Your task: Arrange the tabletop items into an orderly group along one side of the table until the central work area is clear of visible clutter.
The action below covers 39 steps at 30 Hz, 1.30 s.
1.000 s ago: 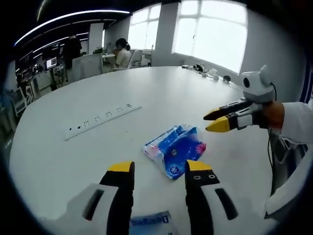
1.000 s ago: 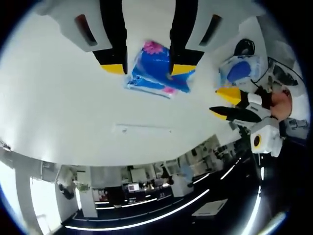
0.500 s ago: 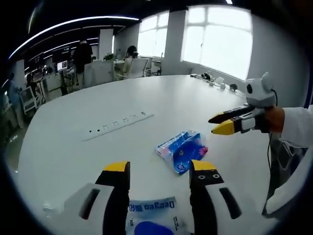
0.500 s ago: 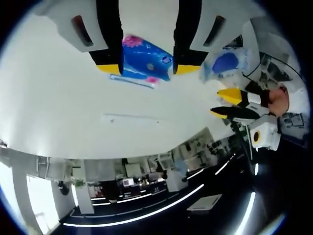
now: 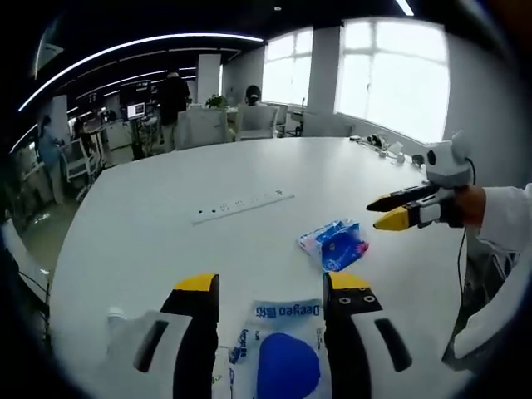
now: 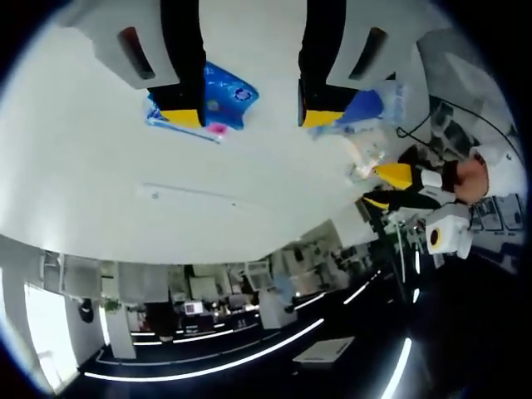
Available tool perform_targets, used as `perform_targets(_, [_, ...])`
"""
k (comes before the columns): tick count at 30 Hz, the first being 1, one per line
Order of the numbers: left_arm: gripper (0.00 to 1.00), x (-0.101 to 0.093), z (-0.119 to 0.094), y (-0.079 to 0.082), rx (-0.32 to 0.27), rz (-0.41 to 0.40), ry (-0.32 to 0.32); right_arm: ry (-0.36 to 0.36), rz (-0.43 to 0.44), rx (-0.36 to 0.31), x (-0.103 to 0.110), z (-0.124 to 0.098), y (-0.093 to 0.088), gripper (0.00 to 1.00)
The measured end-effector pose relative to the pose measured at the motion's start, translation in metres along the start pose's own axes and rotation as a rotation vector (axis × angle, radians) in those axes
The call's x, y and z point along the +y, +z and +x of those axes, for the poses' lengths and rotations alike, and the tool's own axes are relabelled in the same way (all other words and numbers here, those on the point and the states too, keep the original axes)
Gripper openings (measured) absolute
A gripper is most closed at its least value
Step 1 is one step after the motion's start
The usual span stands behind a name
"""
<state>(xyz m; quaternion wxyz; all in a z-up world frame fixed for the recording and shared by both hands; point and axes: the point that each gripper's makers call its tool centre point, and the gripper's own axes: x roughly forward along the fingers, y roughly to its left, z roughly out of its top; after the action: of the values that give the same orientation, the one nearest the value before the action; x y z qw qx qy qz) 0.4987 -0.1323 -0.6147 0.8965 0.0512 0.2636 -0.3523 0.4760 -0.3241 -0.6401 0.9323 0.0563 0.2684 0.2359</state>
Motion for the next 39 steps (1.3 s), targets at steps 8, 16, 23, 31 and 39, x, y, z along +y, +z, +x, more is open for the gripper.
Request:
perform_targets(8, [0.51,0.027,-0.037,-0.016,-0.009,-0.054,0.088,0.052,-0.037,0.016,0.024,0.014,0.006,0.42])
perform_targets(16, [0.51,0.040,-0.065,-0.032,-0.018,-0.101,0.149,0.103,-0.068,0.038,0.048,0.027,0.005,0.42])
perform_targets(23, [0.50,0.048,-0.082,-0.046,-0.015,-0.141,0.194,0.142,-0.099,0.055,0.062,0.038,0.008,0.42])
perform_targets(31, [0.50,0.053,-0.096,-0.067,0.003,-0.192,0.232,0.182,-0.122,0.084,0.076,0.051,0.003,0.41])
perform_targets(39, [0.49,0.048,-0.097,-0.091,0.030,-0.239,0.245,0.214,-0.136,0.121,0.084,0.062,-0.011,0.40])
